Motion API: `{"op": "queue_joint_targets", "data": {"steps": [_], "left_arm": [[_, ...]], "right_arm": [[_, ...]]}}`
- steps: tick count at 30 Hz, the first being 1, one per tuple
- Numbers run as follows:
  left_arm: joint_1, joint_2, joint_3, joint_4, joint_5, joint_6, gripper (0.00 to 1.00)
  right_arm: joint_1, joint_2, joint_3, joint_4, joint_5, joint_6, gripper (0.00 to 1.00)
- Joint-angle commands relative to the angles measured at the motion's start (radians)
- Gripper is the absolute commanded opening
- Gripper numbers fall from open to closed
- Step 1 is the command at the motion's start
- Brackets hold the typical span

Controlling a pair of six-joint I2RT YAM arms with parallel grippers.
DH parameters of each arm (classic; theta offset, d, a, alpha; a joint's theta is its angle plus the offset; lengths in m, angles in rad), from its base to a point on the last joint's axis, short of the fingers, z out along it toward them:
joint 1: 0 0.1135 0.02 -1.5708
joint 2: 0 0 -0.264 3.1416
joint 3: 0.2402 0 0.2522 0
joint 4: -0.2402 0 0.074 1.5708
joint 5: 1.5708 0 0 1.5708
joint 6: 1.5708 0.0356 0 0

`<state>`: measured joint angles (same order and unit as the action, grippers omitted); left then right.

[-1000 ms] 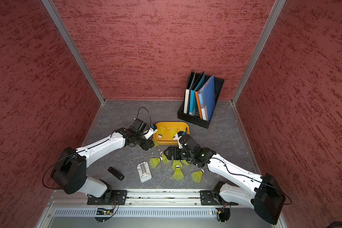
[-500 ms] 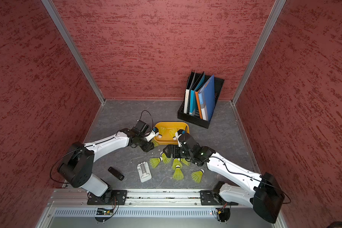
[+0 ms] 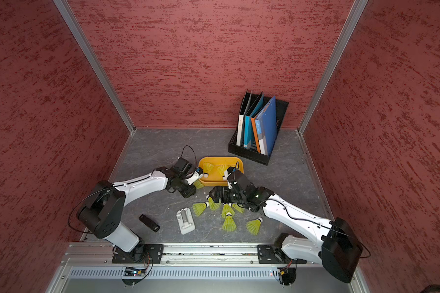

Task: Put the shuttlecocks into the storage box
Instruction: Pick up the shuttlecock at the center of the board.

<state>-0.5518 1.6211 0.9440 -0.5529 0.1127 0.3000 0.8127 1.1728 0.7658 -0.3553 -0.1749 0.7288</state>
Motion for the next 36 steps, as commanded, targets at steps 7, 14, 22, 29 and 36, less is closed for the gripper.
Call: {"op": "queue_joint_targets", "data": {"steps": [7,14,22,29,36], "left_arm": [[-0.003,0.014,-0.028,0.014,-0.016,-0.020,0.37],[-0.006,0.021,-0.037,0.030,-0.022,-0.029,0.35],[-0.007,0.043,-0.032,0.060,-0.029,-0.038,0.35],[-0.011,0.056,-0.032,0.076,-0.035,-0.044,0.33],[-0.018,0.044,-0.041,0.081,-0.044,-0.048,0.24]], "right_arm": [[0.004,0.010,0.039,0.005,0.009,-0.005,0.98],[0.004,0.018,0.046,0.010,0.012,0.006,0.98],[0.004,0.024,0.056,0.002,0.012,0.007,0.99],[0.005,0.021,0.057,-0.009,0.017,0.006,0.98],[0.004,0.027,0.058,-0.008,0.015,0.003,0.99]]}}
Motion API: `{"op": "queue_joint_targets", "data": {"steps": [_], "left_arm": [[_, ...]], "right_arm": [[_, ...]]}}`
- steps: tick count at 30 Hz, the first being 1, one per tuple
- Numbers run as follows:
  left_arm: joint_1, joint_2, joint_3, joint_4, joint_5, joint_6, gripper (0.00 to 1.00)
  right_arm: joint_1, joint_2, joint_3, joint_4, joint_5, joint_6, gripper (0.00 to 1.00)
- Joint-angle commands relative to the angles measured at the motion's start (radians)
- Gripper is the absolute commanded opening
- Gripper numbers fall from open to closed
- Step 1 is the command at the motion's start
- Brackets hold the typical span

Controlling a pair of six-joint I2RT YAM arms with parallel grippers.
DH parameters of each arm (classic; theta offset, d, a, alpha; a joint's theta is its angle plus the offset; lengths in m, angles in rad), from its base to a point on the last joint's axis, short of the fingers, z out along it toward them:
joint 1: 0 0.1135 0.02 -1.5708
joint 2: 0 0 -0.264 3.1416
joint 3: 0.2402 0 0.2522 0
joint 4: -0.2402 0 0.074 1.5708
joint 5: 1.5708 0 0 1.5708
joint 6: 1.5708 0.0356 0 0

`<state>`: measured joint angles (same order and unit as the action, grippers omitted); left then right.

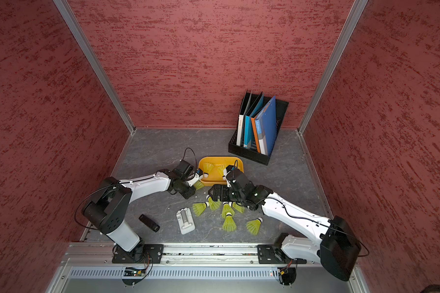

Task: Put the shuttlecocks into the storage box
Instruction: Pick up the shuttlecock at the center of the board.

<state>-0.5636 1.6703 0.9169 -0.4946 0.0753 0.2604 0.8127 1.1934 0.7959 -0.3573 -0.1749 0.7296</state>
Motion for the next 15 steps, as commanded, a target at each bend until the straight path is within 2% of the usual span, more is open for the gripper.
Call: {"op": "queue_joint_targets", "data": {"steps": [1,8,15], "left_arm": [[-0.006,-0.011,-0.019,0.022,-0.008,-0.013,0.24],[-0.017,-0.055,-0.027,-0.047,-0.027,-0.039,0.22],[-0.034,-0.164,-0.026,-0.165,-0.054,-0.092,0.22]], "right_arm": [[0.004,0.010,0.028,-0.005,0.015,0.002,0.98],[0.004,0.021,0.035,0.006,0.015,-0.002,0.98],[0.005,0.016,0.032,0.029,0.037,-0.009,0.98]]}}
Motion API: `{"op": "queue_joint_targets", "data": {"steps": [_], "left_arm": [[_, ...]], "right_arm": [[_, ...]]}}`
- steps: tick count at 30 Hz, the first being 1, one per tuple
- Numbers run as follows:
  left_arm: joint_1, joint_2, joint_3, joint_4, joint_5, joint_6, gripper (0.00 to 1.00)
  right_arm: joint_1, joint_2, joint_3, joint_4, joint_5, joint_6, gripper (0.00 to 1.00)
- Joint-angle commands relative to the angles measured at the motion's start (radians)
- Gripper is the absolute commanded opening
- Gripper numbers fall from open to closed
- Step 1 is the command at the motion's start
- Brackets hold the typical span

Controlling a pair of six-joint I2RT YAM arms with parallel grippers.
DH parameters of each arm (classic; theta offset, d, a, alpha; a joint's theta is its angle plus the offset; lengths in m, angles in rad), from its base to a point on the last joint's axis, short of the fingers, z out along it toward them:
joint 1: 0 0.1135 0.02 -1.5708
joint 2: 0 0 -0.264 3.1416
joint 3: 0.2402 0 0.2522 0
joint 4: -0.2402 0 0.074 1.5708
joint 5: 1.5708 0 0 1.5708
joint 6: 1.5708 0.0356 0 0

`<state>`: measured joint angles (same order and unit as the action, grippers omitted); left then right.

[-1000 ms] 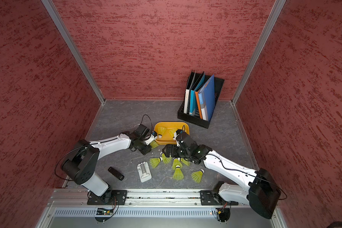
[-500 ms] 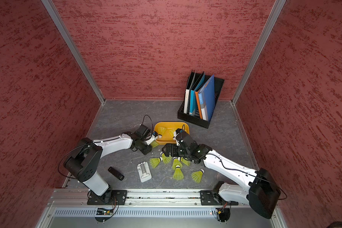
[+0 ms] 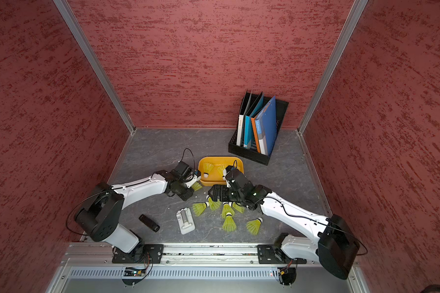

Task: Put the shuttlecocks into the storage box
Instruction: Pick up the shuttlecock at the center of the board, then place the shuttlecock in the storage box.

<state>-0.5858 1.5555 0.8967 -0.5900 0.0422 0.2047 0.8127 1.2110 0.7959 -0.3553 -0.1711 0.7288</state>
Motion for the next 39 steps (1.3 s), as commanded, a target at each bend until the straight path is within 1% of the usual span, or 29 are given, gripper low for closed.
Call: {"op": "queue_joint_targets", "data": {"steps": [1,4,6,11,16,19,22,27,32,35,39], "left_arm": [[-0.015,-0.066,-0.005,-0.084,-0.024,-0.044,0.22],[-0.027,-0.113,0.000,-0.138,-0.033,-0.072,0.22],[-0.051,-0.148,0.010,-0.163,-0.046,-0.079,0.22],[-0.064,-0.183,0.085,-0.246,-0.048,-0.121,0.22],[-0.064,-0.223,0.127,-0.284,-0.029,-0.171,0.22],[-0.068,-0.212,0.184,-0.294,0.017,-0.233,0.22],[-0.073,-0.173,0.246,-0.279,0.040,-0.313,0.22],[-0.075,-0.059,0.351,-0.221,0.097,-0.481,0.21],[-0.099,0.055,0.392,-0.122,0.128,-0.621,0.20],[-0.107,0.125,0.422,-0.095,0.122,-0.676,0.20],[-0.114,0.205,0.468,-0.080,0.101,-0.718,0.19]], "right_arm": [[0.004,-0.004,0.031,0.032,0.035,-0.013,0.99],[0.004,-0.015,0.036,0.042,0.047,-0.027,0.98],[0.005,-0.022,0.045,0.044,0.060,-0.037,0.99],[0.005,-0.033,0.101,0.006,0.098,-0.076,0.98],[-0.005,-0.044,0.158,-0.045,0.140,-0.097,0.98],[-0.031,-0.030,0.201,-0.095,0.149,-0.096,0.98],[-0.074,-0.012,0.227,-0.122,0.136,-0.094,0.98],[-0.172,0.027,0.251,-0.155,0.104,-0.093,0.98],[-0.256,0.070,0.253,-0.122,0.054,-0.105,0.98],[-0.284,0.105,0.264,-0.107,0.041,-0.128,0.98],[-0.315,0.135,0.261,-0.077,0.032,-0.150,0.98]]}}
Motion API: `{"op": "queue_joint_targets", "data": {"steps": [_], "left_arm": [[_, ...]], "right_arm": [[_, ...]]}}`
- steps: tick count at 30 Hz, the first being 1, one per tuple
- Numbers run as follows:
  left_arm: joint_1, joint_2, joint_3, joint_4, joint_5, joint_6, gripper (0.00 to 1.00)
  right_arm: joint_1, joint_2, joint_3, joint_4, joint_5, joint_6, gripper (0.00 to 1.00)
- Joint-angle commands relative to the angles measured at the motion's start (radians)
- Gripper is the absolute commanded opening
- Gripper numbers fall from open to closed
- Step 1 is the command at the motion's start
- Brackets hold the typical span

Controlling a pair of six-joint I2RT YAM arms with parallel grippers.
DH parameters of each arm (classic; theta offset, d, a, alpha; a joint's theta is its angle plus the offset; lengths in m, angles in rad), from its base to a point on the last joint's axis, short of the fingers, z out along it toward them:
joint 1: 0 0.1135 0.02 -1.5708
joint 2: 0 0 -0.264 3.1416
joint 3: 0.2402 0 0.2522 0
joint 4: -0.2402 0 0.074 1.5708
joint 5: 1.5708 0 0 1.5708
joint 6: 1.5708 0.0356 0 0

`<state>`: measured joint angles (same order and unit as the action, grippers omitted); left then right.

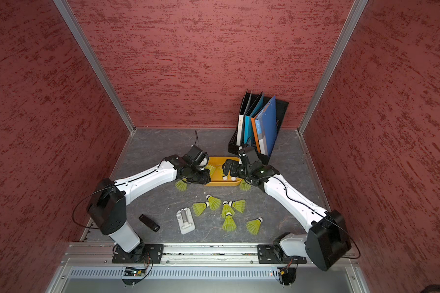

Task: Put the shuttlecocks into the storage box
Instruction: Place the shuttlecock in the storage box.

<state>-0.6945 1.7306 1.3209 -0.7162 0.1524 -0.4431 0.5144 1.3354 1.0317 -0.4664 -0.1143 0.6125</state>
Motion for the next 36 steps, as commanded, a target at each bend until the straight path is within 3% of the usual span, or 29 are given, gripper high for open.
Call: {"op": "queue_joint_targets", "data": {"steps": [1,14,24,28,31,33,36], "left_arm": [[-0.005,0.049,0.063,0.043,-0.018,-0.077,0.19],[-0.004,0.216,0.180,0.007,-0.073,-0.114,0.17],[-0.002,0.255,0.188,0.001,-0.068,-0.133,0.18],[0.000,0.263,0.190,-0.003,-0.062,-0.137,0.25],[0.003,0.265,0.190,-0.007,-0.056,-0.141,0.41],[0.003,0.265,0.189,-0.008,-0.054,-0.141,0.48],[0.005,0.263,0.189,-0.008,-0.048,-0.135,0.50]], "right_arm": [[-0.023,0.016,0.029,0.035,-0.028,-0.035,0.98],[-0.048,0.036,0.032,0.039,-0.048,-0.056,0.98],[-0.055,0.040,0.033,0.038,-0.050,-0.062,0.98],[-0.055,0.045,0.033,0.039,-0.053,-0.059,0.98],[-0.056,0.047,0.035,0.039,-0.056,-0.059,0.98],[-0.056,0.048,0.035,0.039,-0.058,-0.057,0.98],[-0.056,0.048,0.032,0.041,-0.061,-0.053,0.98]]}}
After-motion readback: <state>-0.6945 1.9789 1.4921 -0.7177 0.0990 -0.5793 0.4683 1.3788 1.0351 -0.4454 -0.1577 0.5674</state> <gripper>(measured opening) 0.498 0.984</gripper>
